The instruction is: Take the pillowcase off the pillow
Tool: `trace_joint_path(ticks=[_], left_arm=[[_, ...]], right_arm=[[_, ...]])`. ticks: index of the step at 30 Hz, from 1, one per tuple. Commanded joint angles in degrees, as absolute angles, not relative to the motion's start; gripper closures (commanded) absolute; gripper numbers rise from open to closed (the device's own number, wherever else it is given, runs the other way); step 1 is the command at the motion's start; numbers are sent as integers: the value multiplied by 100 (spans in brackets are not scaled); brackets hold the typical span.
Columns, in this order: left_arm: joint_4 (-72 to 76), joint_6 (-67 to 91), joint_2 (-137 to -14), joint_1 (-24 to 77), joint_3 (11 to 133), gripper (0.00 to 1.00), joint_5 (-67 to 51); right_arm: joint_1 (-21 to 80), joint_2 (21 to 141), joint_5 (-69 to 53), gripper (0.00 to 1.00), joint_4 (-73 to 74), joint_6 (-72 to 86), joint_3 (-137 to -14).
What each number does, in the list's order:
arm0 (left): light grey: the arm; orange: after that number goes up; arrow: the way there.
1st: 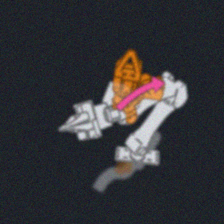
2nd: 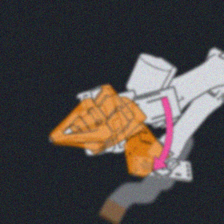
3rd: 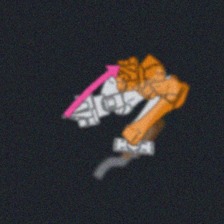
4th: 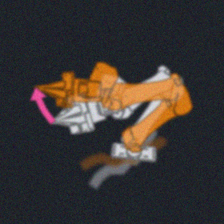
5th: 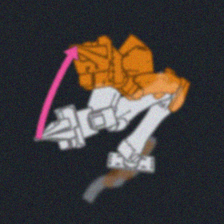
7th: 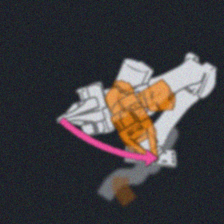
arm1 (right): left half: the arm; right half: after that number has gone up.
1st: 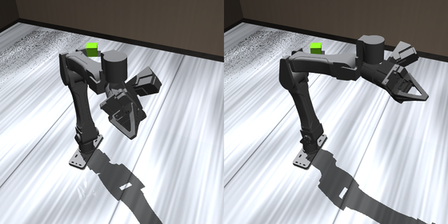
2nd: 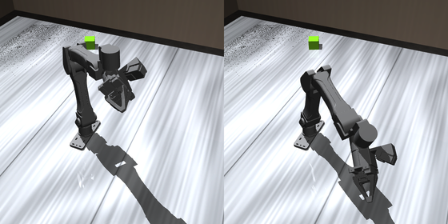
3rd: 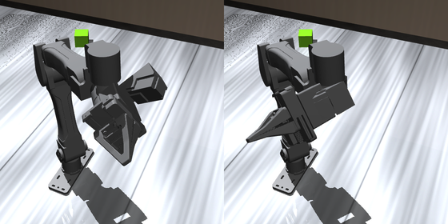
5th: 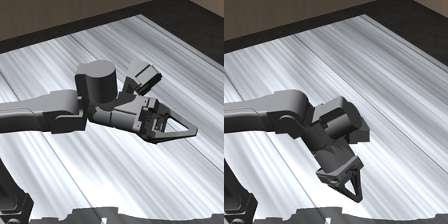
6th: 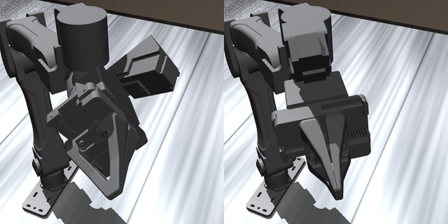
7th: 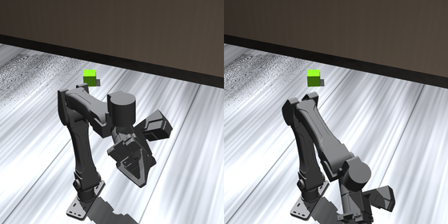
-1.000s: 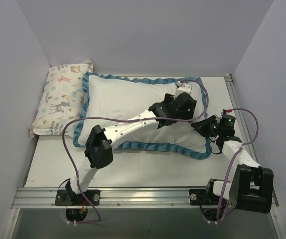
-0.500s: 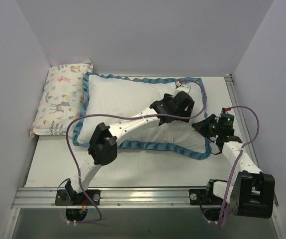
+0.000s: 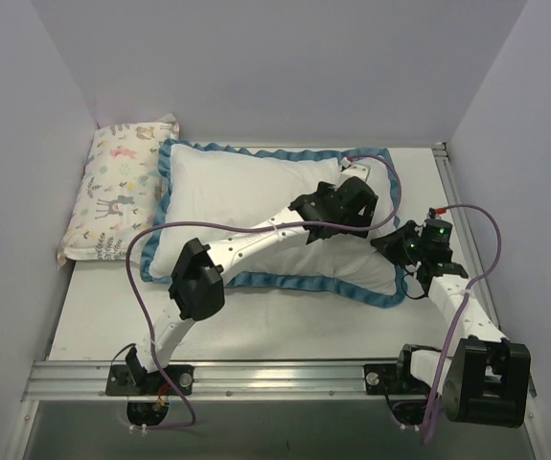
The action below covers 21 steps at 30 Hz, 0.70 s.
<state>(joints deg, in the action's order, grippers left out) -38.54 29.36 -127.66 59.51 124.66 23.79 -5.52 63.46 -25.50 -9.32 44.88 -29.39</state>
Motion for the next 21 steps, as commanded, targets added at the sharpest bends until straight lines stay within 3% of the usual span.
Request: trace_joint_path(ticks=[1,10,13,14,15,17,21], left_arm=[[-4113,3068,-13051,5801,12656,3,2408],[-4148,2979,-13579,5625,12832,5,2267],[-4227,3041,-13614,5441,12806,51,2259],[-4245,3050,-13614,5388,12806,73,2233],[-4245,3067,-13614,5335,12788,83,2180],[-4254,3067,-13562,5204,12762,98,2145],[-4245,3032,-13404,5080,12797,100,2214]], right_arm=[[-501,6249,-2470,100,-624,4394,-3085],[-387,6179,-2164,100,-265,4123,-3286],[-116,6144,-1786,98,-27,3894,-3488],[-36,6135,-1671,93,-26,3833,-3533],[8,6117,-1557,90,174,3719,-3585],[351,6135,-1284,78,360,3622,-3770],[632,6283,-994,57,658,3393,-4043]])
